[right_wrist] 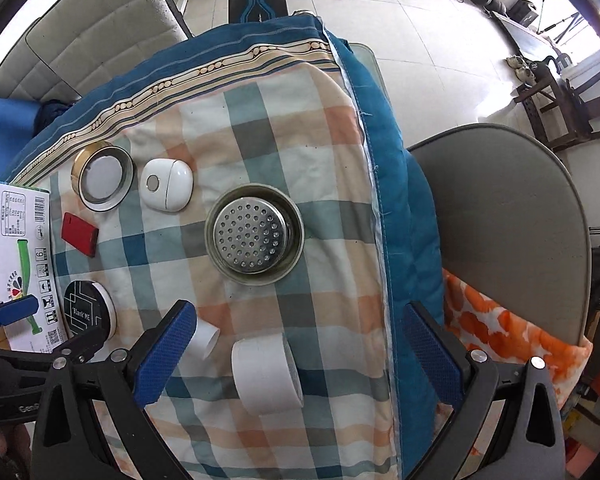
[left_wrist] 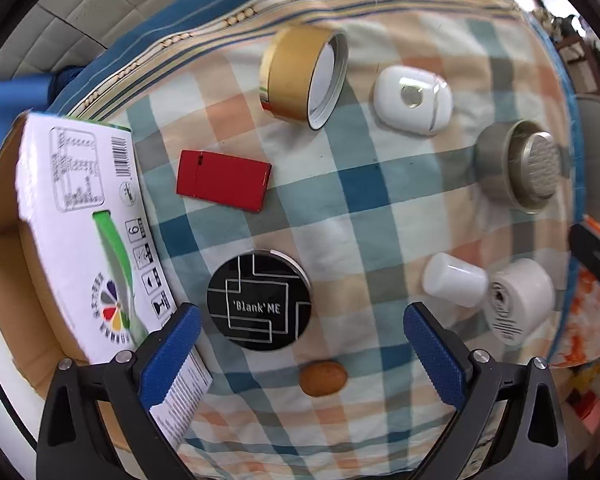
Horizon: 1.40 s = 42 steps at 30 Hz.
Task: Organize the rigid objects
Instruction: 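Lower left gripper onto black tin while right gripper lowers onto metal canister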
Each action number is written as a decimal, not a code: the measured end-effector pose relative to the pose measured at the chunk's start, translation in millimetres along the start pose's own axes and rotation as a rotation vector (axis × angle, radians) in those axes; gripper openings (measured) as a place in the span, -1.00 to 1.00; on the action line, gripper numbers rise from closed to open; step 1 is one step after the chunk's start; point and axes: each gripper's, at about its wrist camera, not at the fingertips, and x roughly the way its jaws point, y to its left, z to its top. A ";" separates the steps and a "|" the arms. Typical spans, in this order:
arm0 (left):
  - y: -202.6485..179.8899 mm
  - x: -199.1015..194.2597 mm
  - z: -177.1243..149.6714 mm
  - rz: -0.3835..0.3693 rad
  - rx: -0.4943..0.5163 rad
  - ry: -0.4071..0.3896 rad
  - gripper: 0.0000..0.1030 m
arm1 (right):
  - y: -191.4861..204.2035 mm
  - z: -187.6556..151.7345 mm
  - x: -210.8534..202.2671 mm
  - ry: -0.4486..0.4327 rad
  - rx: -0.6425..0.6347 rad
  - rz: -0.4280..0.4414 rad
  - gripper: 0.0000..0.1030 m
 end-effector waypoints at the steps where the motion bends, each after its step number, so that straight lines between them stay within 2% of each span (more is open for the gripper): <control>1: -0.8 7.7 2.5 0.014 0.007 0.027 1.00 | 0.1 3.3 3.6 0.004 -0.005 -0.004 1.00; 8: -2.6 54.5 5.4 0.118 0.073 0.175 1.00 | 6.9 21.1 26.5 0.049 -0.022 0.042 1.00; 11: 1.8 67.0 2.4 0.152 0.065 0.184 1.00 | 11.9 26.8 36.7 0.074 -0.018 0.066 1.00; 15: 7.6 74.5 -1.4 0.175 0.047 0.156 0.97 | 16.1 33.3 50.5 0.105 0.003 0.084 1.00; 19: 8.9 67.2 -1.2 0.238 0.080 0.127 0.46 | 20.7 41.6 64.5 0.133 0.014 0.087 1.00; 20: 5.7 66.2 -2.5 0.234 0.087 0.121 0.46 | 19.9 42.3 68.8 0.140 0.018 0.088 1.00; 23: 12.2 53.1 -3.3 0.184 0.068 0.085 0.16 | 23.3 51.2 81.3 0.156 0.040 0.097 0.93; 26: 16.2 38.4 -1.7 0.154 0.030 0.042 -0.05 | 24.3 55.6 92.8 0.178 0.063 0.116 0.65; 27: 17.5 34.8 0.2 0.142 0.022 0.032 -0.09 | 24.2 56.4 97.1 0.190 0.070 0.112 0.43; 28: 18.5 33.7 1.0 0.121 0.019 0.040 -0.11 | 19.2 57.0 104.5 0.197 0.075 0.117 0.40; 31: 28.4 25.3 5.9 0.062 -0.008 0.036 -0.08 | 19.0 58.3 112.3 0.204 0.071 0.127 0.33; 33: 38.1 27.9 13.1 -0.012 -0.041 0.059 0.17 | 17.2 54.1 113.7 0.227 0.074 0.141 0.22; 34: 46.1 30.8 15.7 -0.031 -0.056 0.086 0.33 | 16.4 52.9 115.8 0.252 0.071 0.149 0.08; 35: 51.4 33.3 17.7 -0.036 -0.060 0.107 0.38 | 12.6 49.3 114.9 0.273 0.065 0.159 -0.01; 36: 56.7 32.9 25.1 -0.019 -0.056 0.116 0.39 | 11.7 48.0 116.0 0.290 0.060 0.165 -0.23; 37: 60.2 34.7 27.8 0.011 -0.046 0.125 0.42 | 11.2 47.6 116.5 0.301 0.051 0.152 -0.30; 39: 67.6 43.3 33.5 0.052 -0.015 0.170 0.54 | 10.3 48.3 117.9 0.302 0.039 0.137 -0.30; 42: 68.3 58.9 37.4 0.087 0.021 0.239 0.58 | 6.9 50.3 122.7 0.303 0.048 0.169 -0.23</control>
